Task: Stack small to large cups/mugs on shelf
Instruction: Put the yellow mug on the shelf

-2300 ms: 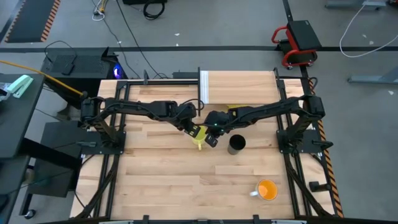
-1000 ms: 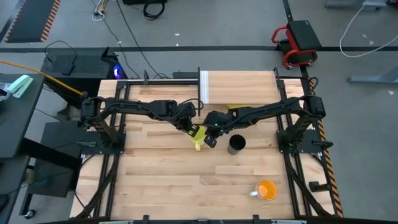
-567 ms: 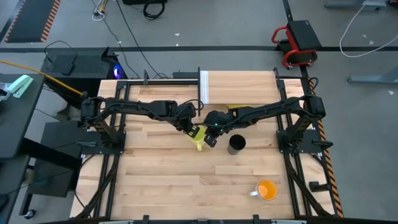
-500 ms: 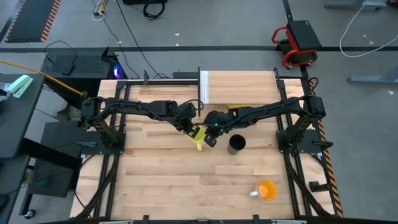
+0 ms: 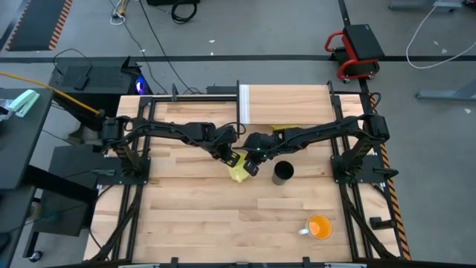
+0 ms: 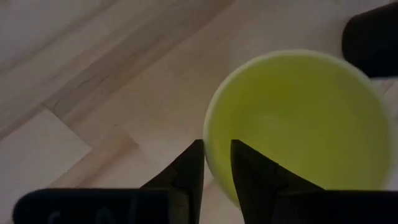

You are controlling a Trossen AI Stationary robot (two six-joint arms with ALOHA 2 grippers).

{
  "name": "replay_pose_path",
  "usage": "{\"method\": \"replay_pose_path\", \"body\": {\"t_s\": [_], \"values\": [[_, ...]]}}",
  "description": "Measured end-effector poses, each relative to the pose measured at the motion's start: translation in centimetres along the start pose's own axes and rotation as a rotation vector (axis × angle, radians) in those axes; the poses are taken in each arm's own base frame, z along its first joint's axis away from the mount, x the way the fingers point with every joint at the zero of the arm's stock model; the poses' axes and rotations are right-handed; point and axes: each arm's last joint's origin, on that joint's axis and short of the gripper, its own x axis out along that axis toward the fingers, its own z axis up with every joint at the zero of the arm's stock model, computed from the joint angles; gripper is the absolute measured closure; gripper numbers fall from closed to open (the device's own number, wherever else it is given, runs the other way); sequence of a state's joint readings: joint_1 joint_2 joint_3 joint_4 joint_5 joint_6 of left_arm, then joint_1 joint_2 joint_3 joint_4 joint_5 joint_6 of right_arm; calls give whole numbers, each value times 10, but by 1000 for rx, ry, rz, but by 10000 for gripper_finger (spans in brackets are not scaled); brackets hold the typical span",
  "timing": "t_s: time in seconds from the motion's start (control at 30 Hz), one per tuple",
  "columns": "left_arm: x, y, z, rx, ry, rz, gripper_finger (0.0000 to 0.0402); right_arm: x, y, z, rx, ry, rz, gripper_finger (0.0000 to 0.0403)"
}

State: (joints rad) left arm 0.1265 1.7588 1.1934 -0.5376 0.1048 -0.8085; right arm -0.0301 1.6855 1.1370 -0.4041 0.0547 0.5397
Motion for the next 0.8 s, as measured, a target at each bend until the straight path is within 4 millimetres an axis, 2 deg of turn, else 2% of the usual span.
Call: {"method": "replay_pose_path", "body": {"t_s": [0.27, 0.53, 0.8], "values": [[0, -2, 1, 4, -7, -23, 311, 0, -2, -3, -9, 32, -19, 402], [0, -4, 1, 5, -8, -43, 323, 0, -2, -4, -23, 43, -19, 402], [-12, -8, 4, 14, -29, -68, 318, 0, -3, -6, -33, 58, -25, 402]]}}
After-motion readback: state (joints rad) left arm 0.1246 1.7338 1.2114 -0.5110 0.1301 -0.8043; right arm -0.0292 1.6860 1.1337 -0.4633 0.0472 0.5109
